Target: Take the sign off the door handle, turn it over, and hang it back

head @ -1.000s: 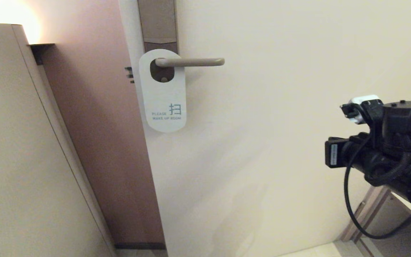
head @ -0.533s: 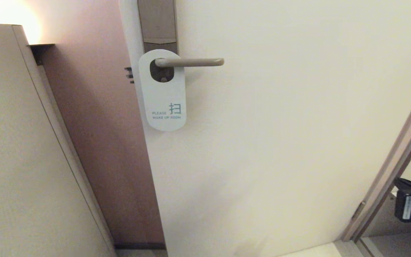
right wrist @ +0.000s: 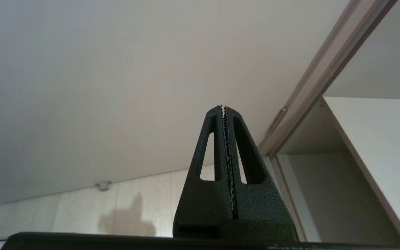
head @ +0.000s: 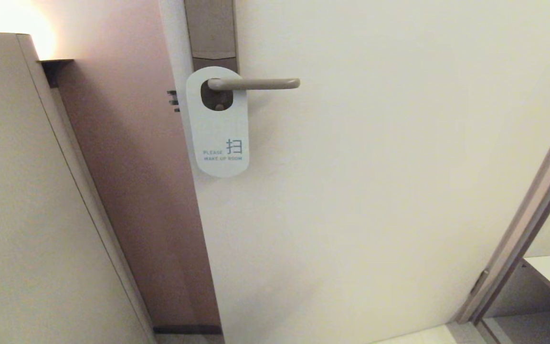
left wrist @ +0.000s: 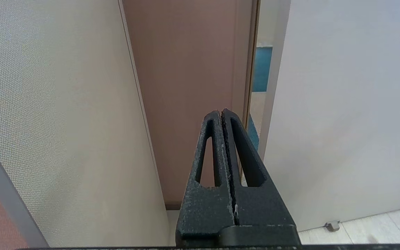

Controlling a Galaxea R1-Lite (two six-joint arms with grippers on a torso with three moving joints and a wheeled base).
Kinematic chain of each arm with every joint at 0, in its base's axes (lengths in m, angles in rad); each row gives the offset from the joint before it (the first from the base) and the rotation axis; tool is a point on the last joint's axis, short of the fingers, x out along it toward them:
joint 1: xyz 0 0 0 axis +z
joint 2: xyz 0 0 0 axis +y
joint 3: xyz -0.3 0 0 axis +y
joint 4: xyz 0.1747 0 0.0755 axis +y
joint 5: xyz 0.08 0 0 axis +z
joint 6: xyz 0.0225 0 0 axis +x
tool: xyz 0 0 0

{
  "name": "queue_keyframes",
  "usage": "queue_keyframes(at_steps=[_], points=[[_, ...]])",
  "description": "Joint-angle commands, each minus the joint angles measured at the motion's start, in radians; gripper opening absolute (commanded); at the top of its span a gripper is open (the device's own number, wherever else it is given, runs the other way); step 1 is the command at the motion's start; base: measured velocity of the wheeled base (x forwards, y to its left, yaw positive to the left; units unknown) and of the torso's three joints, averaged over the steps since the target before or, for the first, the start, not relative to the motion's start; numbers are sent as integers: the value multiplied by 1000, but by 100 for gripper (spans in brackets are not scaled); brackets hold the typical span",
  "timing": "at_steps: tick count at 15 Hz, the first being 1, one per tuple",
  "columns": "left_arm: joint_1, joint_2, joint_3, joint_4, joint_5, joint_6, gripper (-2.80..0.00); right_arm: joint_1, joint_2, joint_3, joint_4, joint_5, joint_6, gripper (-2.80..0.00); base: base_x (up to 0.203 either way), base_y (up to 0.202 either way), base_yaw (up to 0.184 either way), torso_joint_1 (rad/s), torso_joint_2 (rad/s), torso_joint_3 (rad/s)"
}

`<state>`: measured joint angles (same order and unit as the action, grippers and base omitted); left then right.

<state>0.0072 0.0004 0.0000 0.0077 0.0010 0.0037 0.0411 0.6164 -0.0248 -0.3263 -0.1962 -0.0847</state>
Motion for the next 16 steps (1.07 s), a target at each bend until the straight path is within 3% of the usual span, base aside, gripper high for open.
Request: queue_keyframes(at_steps=[1, 8, 16], points=[[0, 0, 0, 0, 1, -1, -280, -9, -166, 20, 60, 24, -3, -280, 0, 0, 0, 0, 0, 0], [0, 0, 0, 0, 1, -1, -280, -22, -464, 25, 272, 205, -41, -280, 0, 0, 0, 0, 0, 0], [0, 0, 0, 0, 1, -2, -280, -31, -616, 25, 321, 221, -30, -280, 0, 0, 0, 0, 0, 0]])
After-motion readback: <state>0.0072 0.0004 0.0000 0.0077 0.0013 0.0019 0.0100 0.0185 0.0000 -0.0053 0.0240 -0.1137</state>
